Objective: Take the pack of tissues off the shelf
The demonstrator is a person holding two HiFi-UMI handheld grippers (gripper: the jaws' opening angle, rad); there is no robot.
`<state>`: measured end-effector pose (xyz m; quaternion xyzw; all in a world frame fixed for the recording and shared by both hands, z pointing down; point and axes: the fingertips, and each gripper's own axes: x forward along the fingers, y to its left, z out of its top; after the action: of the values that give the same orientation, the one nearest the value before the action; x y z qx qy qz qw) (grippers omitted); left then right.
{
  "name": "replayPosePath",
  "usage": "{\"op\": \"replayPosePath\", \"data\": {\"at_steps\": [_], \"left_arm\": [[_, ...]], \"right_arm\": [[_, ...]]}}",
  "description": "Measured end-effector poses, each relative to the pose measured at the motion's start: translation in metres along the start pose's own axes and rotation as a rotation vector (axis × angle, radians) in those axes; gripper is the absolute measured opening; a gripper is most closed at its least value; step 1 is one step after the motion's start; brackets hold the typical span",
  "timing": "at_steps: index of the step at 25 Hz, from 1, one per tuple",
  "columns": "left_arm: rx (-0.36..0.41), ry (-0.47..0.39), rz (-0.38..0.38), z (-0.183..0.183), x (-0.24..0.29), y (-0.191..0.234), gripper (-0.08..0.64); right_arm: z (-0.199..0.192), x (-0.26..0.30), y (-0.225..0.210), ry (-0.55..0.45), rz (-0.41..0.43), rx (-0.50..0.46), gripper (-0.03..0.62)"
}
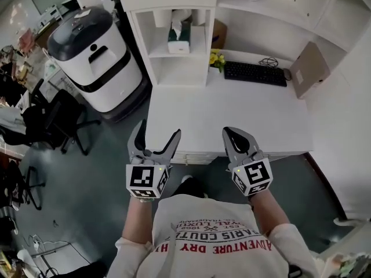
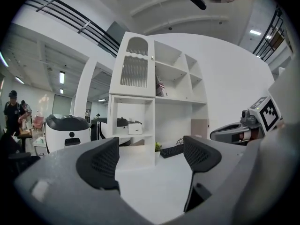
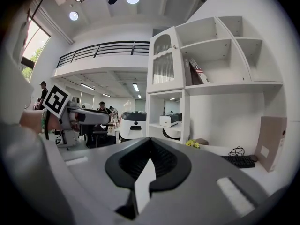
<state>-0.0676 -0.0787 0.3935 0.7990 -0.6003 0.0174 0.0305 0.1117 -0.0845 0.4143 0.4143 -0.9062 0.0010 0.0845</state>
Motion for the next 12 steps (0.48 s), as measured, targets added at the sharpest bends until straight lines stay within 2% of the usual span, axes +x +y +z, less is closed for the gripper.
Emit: {"op": "replayPosePath", "data": {"at_steps": [5, 12], "left_arm": [[-0.037, -0.003, 0.010, 0.003, 0.038, 0.021, 0.430], [0.006, 0.011, 0.017, 0.011, 0.123, 0.050, 0.430]], "right_arm": [[0.000, 0.033, -0.018, 0.008, 0.002, 0.005, 0.000], [0.016, 0.098, -0.062, 0.000, -0.012, 0.000, 0.000]]}}
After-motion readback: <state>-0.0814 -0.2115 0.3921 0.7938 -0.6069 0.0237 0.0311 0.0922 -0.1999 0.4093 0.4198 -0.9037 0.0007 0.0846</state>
